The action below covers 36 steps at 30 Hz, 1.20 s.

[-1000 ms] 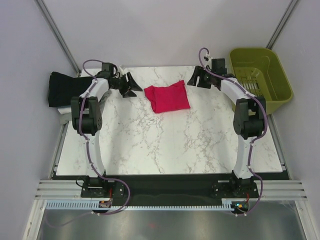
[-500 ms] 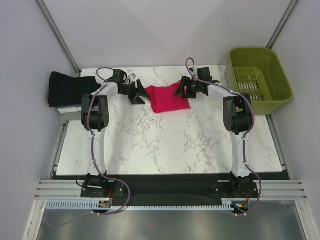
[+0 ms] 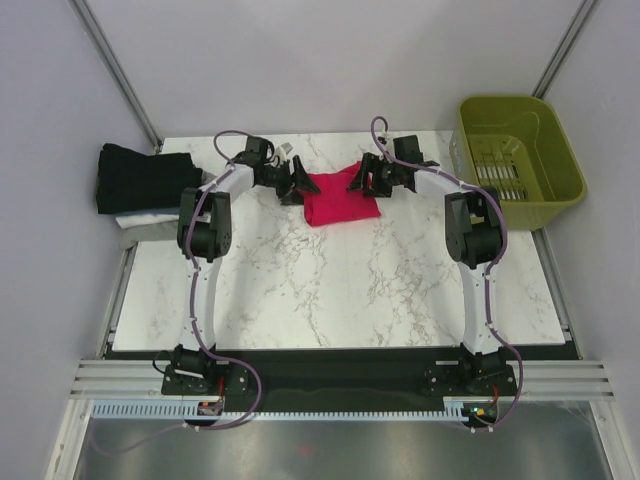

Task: Fold and stack the t-shirts
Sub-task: Neatly place the folded tshirt to the corner

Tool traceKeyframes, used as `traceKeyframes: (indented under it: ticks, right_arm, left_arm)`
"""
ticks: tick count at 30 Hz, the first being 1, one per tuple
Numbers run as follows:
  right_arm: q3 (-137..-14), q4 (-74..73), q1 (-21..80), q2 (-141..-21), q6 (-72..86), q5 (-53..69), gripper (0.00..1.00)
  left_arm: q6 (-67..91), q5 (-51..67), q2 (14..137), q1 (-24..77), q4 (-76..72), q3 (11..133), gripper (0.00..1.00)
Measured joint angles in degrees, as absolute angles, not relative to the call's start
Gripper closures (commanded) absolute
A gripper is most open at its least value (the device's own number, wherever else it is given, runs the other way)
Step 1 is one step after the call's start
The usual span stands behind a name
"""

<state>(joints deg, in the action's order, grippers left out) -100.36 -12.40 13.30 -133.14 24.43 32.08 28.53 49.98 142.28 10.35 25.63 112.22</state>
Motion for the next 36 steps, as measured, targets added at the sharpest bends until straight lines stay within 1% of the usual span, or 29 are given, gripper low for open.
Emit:
traceKeyframes:
  ticks: [3,7,8,10,11,12,18,22,26,29,32,36]
  right_arm:
    - [-100.36,-12.34,13.45,-133.14,24.43,32.01,0.24]
    - [-100.33,-12.21,13.67,-133.14,24.4,31.66,0.23]
    - [-100.33,-12.16,13.74,-133.14,24.4,31.62,0.24]
    - [-100.33,-12.03,13.8,-133.14,24.38,31.57,0.23]
    - [-100.33,-12.01,13.85,-133.14,24.36,31.46,0.24]
    - [-100.33,-11.99,13.91,-133.14,24.32,31.4,0.24]
    - [-100.31,-12.12,13.93,-132.68,22.83,30.81,0.21]
    - [-100.27,-13.45,13.37,-130.76,19.68,28.58,0.2]
    - [-100.33,-14.7,11.62,-127.68,17.04,27.07,0.2]
    - [-100.33,-14.68,9.8,-125.84,15.62,26.37,0.2]
    - [-100.31,-14.83,8.32,-124.99,14.63,25.28,0.2]
    - [-99.98,-15.38,7.92,-124.84,14.06,24.95,0.2]
  left_arm:
    - [29.5,51.09,143.35,11.18,24.71,113.23,0.28]
    - [30.48,51.62,144.62,12.1,23.44,114.17,0.43]
    - [30.7,51.79,144.84,12.27,23.14,114.19,0.56]
    - [31.2,51.27,145.34,12.69,22.74,114.13,0.72]
    - [31.22,51.18,145.64,12.91,22.5,113.97,0.92]
    - [31.64,51.31,145.91,13.13,22.33,113.6,0.98]
    - [31.22,52.03,144.62,13.1,23.18,112.09,0.98]
    - [26.02,50.87,141.1,11.68,29.39,112.16,0.98]
    - [17.43,50.61,134.87,7.73,39.11,114.21,0.98]
    - [8.16,50.41,131.48,3.49,48.58,119.61,0.98]
    - [-1.17,47.88,127.11,-0.84,56.69,122.34,0.98]
    - [-9.96,42.89,120.79,-6.2,65.12,122.19,0.98]
